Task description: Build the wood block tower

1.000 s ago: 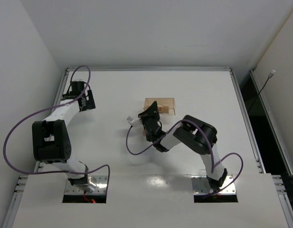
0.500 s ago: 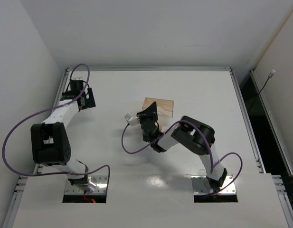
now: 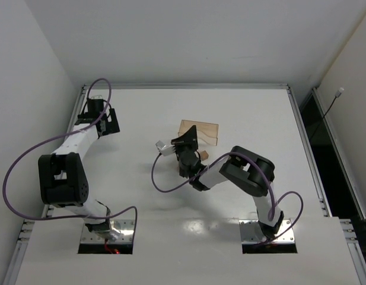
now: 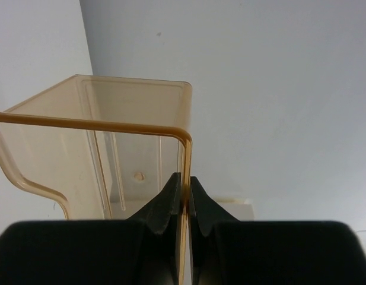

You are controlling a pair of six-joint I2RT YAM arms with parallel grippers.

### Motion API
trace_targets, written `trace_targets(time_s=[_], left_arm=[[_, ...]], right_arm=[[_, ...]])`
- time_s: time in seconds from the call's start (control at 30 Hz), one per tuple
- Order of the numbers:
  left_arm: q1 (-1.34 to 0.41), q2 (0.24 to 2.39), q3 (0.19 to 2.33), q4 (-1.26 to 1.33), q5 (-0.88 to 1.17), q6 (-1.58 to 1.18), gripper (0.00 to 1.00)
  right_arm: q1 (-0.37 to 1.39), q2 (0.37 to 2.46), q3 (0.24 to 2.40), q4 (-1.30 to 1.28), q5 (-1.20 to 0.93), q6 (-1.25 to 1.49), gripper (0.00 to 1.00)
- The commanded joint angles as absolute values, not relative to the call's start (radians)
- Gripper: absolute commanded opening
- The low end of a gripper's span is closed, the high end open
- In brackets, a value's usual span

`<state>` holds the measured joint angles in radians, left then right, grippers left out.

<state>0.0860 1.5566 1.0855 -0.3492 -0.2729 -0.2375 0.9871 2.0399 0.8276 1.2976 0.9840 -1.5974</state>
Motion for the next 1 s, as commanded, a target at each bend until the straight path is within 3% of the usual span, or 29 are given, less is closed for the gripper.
trace_targets(time_s=[0.0, 0.13, 0.23, 0.27, 0.3, 0.33, 0.4, 0.47, 0.57, 0.7, 0.97], left_arm=[[0.098, 1.543, 1.097, -0.319, -0.241, -0.239, 0.99], [0.071, 1.543, 1.085, -0.31, -0.259, -0.218, 0.99], [0.061, 1.534, 1.085, -0.289, -0.259, -0.218, 0.99], [0.061, 1.534, 1.085, -0.288, -0.259, -0.207, 0.99], [0.061, 1.534, 1.085, -0.288, -0.259, -0.207, 0.99], [0.061, 1.534, 1.085, -0.288, -0.271, -0.198, 0.99], [0.061, 1.534, 1.085, -0.288, -0.272, -0.187, 0.99], [0.061, 1.534, 1.085, -0.288, -0.272, -0.178, 0.99], [0.052, 1.534, 1.085, -0.288, -0.272, -0.167, 0.99], [0.052, 1.534, 1.085, -0.288, -0.223, -0.147, 0.99], [0.043, 1.554, 1.112, -0.261, -0.132, -0.138, 0.99]], right_arm=[[0.982, 1.98, 0.895, 1.803, 1.026, -1.597, 0.0], [0.933, 1.945, 1.012, 1.648, 1.158, -1.528, 0.0], [0.933, 1.8, 1.075, 1.068, 1.229, -1.092, 0.0], [0.933, 1.767, 1.142, 0.635, 1.215, -0.784, 0.0], [0.933, 1.758, 1.197, 0.413, 1.189, -0.635, 0.0], [0.933, 1.773, 1.341, -0.06, 1.139, -0.474, 0.0], [0.898, 1.807, 1.463, -0.362, 0.94, -0.108, 0.0], [0.859, 1.83, 1.546, -0.553, 0.809, -0.017, 0.0], [0.809, 1.83, 1.586, -0.636, 0.57, 0.061, 0.0], [0.616, 1.85, 1.66, -0.713, 0.213, 0.124, 0.0], [0.338, 2.003, 1.816, -0.735, 0.064, 0.111, 0.0]])
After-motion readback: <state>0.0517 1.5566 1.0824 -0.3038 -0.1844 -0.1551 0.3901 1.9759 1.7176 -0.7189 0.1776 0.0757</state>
